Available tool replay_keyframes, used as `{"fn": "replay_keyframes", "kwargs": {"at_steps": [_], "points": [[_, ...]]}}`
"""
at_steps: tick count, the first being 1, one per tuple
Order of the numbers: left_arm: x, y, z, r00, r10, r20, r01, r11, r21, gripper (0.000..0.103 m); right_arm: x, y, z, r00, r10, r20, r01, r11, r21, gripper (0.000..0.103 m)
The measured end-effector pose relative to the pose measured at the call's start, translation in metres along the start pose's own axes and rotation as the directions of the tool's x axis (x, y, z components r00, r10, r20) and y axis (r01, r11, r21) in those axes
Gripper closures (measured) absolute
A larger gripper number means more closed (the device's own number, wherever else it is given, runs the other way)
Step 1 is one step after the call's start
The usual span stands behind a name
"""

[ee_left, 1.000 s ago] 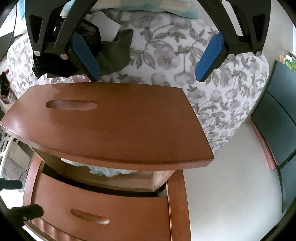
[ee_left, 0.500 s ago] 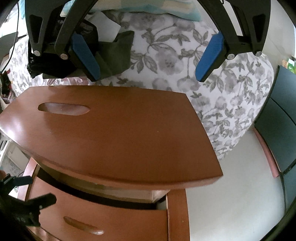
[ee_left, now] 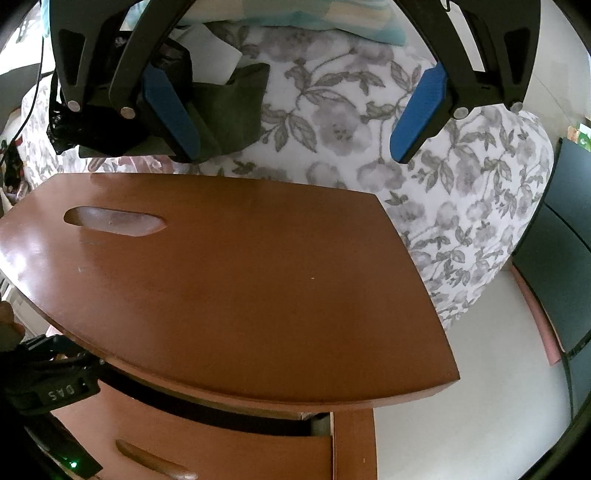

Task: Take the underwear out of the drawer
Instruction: 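Close the right gripper on the mint lace underwear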

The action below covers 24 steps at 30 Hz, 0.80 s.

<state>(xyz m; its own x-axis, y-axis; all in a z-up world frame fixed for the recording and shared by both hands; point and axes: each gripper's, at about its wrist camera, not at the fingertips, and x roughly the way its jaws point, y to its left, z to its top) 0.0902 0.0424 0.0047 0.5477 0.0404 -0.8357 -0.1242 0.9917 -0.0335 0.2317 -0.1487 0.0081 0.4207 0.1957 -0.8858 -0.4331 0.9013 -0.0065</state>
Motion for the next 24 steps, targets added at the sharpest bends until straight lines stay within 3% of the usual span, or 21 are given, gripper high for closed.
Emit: {"fn": "replay_keyframes", "kwargs": {"at_steps": [4, 14, 19, 24], "points": [[0.002, 0.000, 0.000, 1.000, -0.002, -0.004, 0.002, 1.000, 0.000, 0.001, 0.010, 0.001, 0.000, 1.000, 0.000, -0.019, -0.001, 1.000, -0.011, 0.056], [0.009, 0.003, 0.000, 0.999, -0.013, -0.030, 0.013, 1.000, -0.010, 0.001, 0.029, -0.006, 0.014, 0.999, -0.012, -0.048, 0.013, 1.000, 0.013, 0.072], [0.013, 0.003, -0.001, 0.999, -0.017, -0.043, 0.016, 1.000, -0.012, 0.001, 0.028, -0.008, 0.014, 0.999, -0.031, -0.026, 0.031, 0.999, 0.014, 0.092], [0.014, 0.004, -0.001, 0.999, -0.018, -0.048, 0.017, 1.000, -0.014, 0.001, 0.016, -0.010, 0.011, 0.999, -0.033, 0.007, 0.033, 0.999, 0.030, 0.094]]}}
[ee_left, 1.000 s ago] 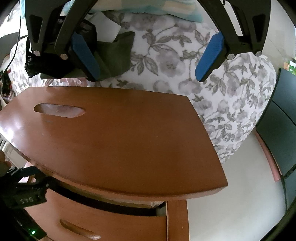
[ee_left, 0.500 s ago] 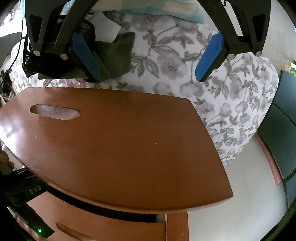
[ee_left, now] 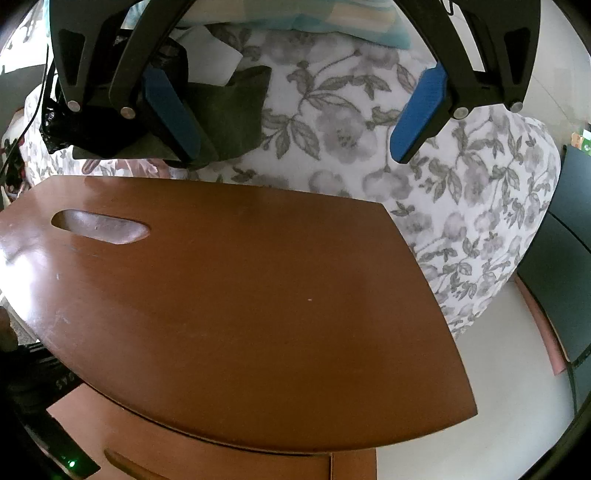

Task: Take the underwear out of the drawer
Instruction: 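Close the right gripper on the mint lace underwear, then lift the mint lace underwear up out of the drawer with the right gripper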

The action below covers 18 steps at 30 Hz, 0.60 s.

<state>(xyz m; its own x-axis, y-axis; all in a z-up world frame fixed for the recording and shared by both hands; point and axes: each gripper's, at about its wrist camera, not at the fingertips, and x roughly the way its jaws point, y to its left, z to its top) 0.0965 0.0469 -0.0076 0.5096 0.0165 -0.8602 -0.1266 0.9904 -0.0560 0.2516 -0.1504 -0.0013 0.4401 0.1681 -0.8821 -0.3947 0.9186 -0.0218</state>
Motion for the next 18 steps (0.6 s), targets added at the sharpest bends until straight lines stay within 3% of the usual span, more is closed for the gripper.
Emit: {"fn": "replay_keyframes", "kwargs": {"at_steps": [18], "points": [[-0.009, -0.003, 0.000, 0.999, 0.015, 0.029, -0.016, 1.000, 0.010, 0.001, -0.071, 0.004, 0.002, 0.991, -0.028, 0.128, 0.026, 1.000, 0.017, 0.094]]}}
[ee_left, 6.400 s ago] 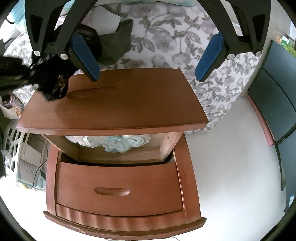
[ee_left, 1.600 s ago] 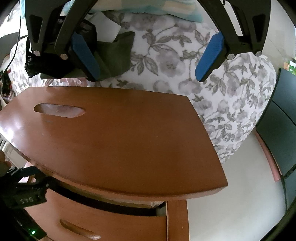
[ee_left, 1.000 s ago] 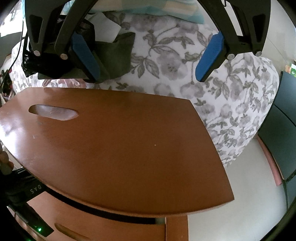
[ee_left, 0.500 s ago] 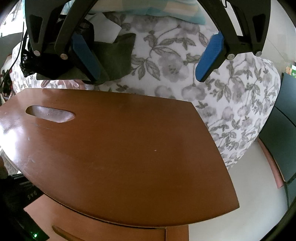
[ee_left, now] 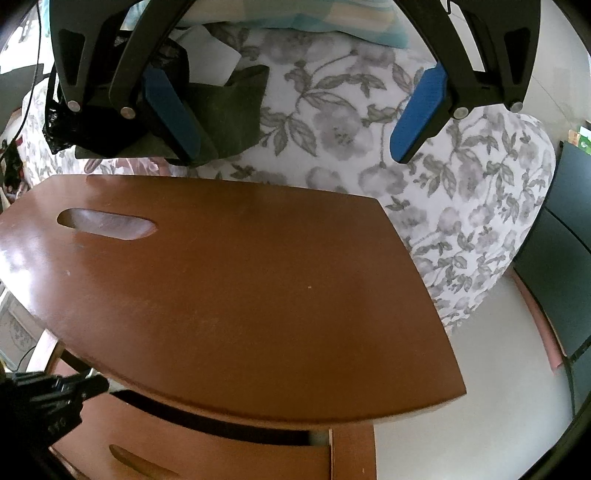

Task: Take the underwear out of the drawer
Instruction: 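Lift the mint lace underwear up out of the drawer with the right gripper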

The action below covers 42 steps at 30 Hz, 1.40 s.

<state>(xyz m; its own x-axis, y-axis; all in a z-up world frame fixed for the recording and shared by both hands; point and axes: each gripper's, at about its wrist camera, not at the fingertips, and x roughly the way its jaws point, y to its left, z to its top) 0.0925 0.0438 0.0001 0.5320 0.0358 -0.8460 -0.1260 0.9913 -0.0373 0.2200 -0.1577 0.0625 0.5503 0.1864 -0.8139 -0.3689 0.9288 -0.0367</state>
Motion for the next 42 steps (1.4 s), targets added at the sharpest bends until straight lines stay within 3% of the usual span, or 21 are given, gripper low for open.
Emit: {"fn": "replay_keyframes", "kwargs": {"at_steps": [21, 42], "points": [[-0.021, -0.010, 0.000, 0.996, 0.049, 0.069, -0.052, 0.998, 0.038, 0.001, -0.111, 0.001, -0.002, 0.978, -0.077, 0.192, 0.076, 0.997, 0.012, 0.094], [-0.040, -0.022, -0.005, 0.985, 0.090, 0.147, -0.104, 0.991, 0.087, 0.001, -0.230, 0.017, -0.022, 0.913, -0.105, 0.394, 0.099, 0.994, 0.036, 0.094]]}}
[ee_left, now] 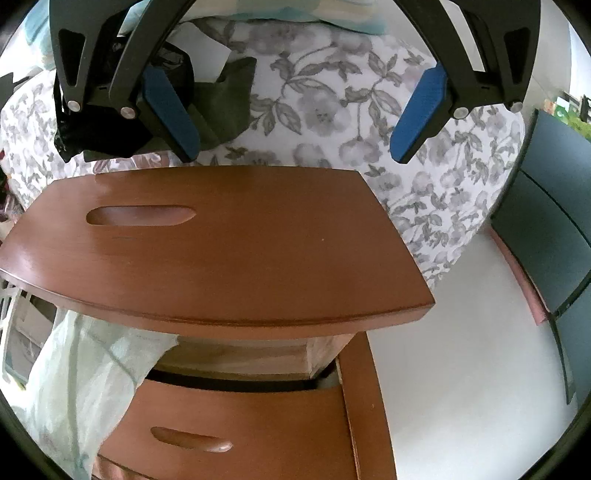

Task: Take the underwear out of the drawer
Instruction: 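Lift the mint lace underwear up out of the drawer with the right gripper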

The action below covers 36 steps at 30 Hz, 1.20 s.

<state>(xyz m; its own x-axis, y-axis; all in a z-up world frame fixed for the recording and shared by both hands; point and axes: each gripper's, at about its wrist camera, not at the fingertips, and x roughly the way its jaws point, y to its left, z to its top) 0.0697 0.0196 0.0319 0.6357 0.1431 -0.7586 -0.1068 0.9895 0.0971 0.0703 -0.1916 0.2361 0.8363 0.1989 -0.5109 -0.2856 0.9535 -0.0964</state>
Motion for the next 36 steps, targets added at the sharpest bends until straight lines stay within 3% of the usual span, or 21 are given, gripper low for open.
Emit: {"fn": "replay_keyframes", "kwargs": {"at_steps": [18, 27, 36], "points": [[-0.017, -0.013, -0.002, 0.997, 0.038, 0.070, -0.042, 0.998, 0.055, 0.001, -0.107, 0.004, -0.003, 0.983, -0.004, 0.186, 0.006, 1.000, -0.006, 0.094], [-0.026, -0.020, -0.004, 0.992, 0.059, 0.112, -0.068, 0.994, 0.081, 0.001, -0.144, 0.012, -0.022, 0.973, 0.012, 0.229, -0.005, 1.000, -0.030, 0.094], [-0.033, -0.021, -0.006, 0.987, 0.075, 0.143, -0.087, 0.993, 0.081, 0.000, -0.160, 0.021, -0.043, 0.977, 0.030, 0.210, -0.021, 0.999, -0.045, 0.094]]}}
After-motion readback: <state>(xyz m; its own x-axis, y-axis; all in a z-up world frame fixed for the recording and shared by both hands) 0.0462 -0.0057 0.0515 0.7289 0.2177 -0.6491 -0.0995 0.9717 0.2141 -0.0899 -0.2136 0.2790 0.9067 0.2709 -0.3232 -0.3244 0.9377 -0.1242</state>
